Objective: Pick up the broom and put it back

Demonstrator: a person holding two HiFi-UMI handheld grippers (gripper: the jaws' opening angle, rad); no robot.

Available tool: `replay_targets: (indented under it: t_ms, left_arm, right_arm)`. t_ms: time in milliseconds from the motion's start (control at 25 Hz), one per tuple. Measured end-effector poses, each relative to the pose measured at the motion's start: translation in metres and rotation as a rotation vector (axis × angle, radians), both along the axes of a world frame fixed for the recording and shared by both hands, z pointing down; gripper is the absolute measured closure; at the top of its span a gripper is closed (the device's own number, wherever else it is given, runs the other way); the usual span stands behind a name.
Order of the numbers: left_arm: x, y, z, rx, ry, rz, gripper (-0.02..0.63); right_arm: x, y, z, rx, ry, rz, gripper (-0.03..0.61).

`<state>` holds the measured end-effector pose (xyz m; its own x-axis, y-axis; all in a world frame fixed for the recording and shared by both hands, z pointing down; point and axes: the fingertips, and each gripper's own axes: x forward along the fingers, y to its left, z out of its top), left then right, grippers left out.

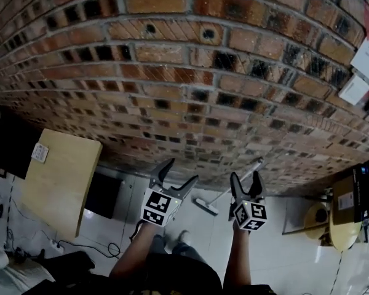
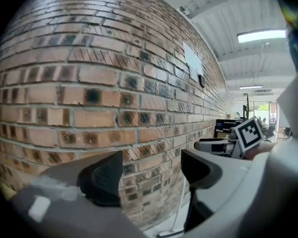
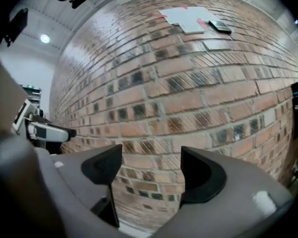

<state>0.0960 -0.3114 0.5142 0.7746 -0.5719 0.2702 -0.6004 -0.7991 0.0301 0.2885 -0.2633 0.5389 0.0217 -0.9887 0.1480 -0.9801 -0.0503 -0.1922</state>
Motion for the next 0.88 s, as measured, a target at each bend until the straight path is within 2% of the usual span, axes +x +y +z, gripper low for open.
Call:
replay_targets:
  t_ms: [160, 400, 520, 640, 880]
  left_arm:
    - [-0.040, 0.003, -0.036, 0.070, 0.041, -0.130, 0.241]
    - [-0.100, 0.029, -0.079, 0.130, 0.105, -0.236, 0.242]
    - [-0.124, 0.046, -0.097, 0.167, 0.127, -0.255, 0.252]
    - [-0.145, 0.063, -0.108, 0.196, 0.145, -0.262, 0.253]
    - [-0.190, 0.114, -0.109, 0.186, 0.174, -0.248, 0.253]
  right_arm:
    - [-0.061, -0.021, -0.059, 0.115, 0.064, -0.168, 0.215]
    - [-0.146, -0.010, -0.116, 0.231, 0.106, -0.310, 0.215]
    - [-0.177, 0.012, -0.133, 0.267, 0.170, -0.332, 0.215]
    - [-0.196, 0.037, -0.135, 0.269, 0.183, -0.326, 0.215]
    - [-0.233, 0.095, -0.139, 0.247, 0.196, -0.273, 0.215]
